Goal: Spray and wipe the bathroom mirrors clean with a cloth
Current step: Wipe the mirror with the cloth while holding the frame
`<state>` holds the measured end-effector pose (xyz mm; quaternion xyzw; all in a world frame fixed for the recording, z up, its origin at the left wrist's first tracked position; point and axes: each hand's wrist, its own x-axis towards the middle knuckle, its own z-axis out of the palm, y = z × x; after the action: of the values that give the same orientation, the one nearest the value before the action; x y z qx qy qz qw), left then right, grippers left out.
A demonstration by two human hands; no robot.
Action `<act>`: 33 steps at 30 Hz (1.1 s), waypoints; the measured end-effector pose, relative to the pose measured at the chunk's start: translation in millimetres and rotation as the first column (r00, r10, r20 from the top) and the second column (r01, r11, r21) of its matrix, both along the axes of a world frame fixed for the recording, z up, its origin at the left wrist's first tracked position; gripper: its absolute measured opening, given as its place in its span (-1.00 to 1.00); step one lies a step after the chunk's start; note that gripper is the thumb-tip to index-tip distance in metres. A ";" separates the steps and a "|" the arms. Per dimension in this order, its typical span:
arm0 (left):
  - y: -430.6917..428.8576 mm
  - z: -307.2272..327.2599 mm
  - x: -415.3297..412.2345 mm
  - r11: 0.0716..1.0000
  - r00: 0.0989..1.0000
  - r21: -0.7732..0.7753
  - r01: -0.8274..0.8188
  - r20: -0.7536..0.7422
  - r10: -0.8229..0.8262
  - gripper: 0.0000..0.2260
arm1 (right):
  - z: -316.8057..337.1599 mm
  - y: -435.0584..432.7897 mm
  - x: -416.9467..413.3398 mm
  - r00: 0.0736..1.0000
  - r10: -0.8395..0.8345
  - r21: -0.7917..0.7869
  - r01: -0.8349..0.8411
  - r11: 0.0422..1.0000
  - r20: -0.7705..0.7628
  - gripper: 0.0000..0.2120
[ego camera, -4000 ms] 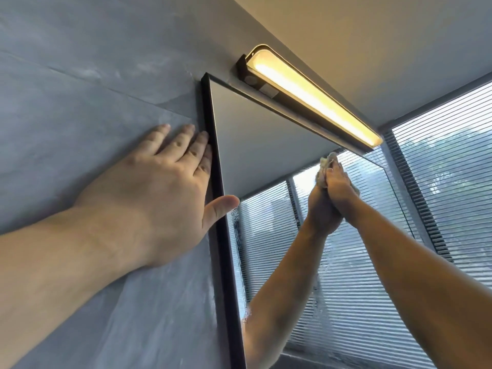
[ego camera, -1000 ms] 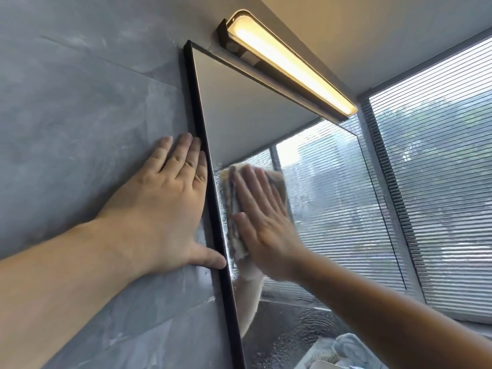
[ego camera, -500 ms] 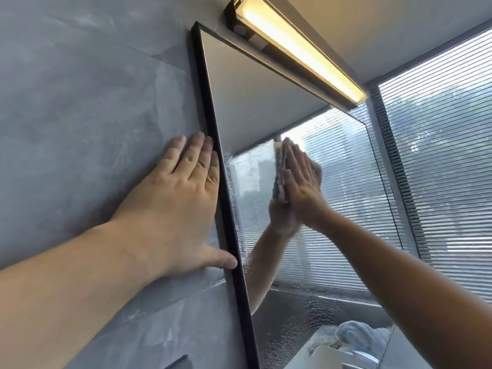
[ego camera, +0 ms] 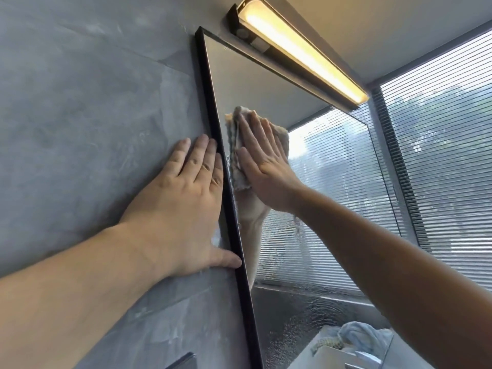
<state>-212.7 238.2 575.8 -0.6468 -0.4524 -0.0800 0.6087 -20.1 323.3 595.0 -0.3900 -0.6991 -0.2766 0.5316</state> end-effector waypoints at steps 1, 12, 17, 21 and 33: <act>-0.4 -0.3 0.0 1.000 1.000 -0.003 -0.003 0.003 0.003 0.34 | 5.1 -3.1 -4.8 1.000 0.003 0.001 -0.003 1.000 0.005 -0.45; -0.4 -1.0 0.5 1.000 1.000 0.001 -0.015 0.002 0.015 0.31 | -15.1 -18.8 -13.4 0.993 -0.023 -0.001 0.023 1.000 0.120 -0.46; -1.1 -0.6 0.7 1.000 1.000 -0.008 -0.018 0.012 0.018 0.34 | -44.6 -24.1 -12.6 0.990 -0.025 -0.013 0.027 1.000 0.135 -0.45; -1.4 -1.6 1.3 1.000 1.000 -0.014 -0.001 0.026 0.001 0.36 | -72.8 -27.9 -10.5 0.986 -0.038 -0.023 0.042 0.999 0.165 -0.44; -3.3 -17.5 4.7 0.998 0.999 -0.056 0.014 0.046 -0.012 0.38 | -165.1 -26.4 -6.7 0.974 -0.080 -0.014 0.084 0.996 0.211 -0.43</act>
<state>-208.0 234.9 558.2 -0.6648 -0.4640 -0.0859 0.5792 -26.9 296.9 429.9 -0.3931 -0.7376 -0.3300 0.4387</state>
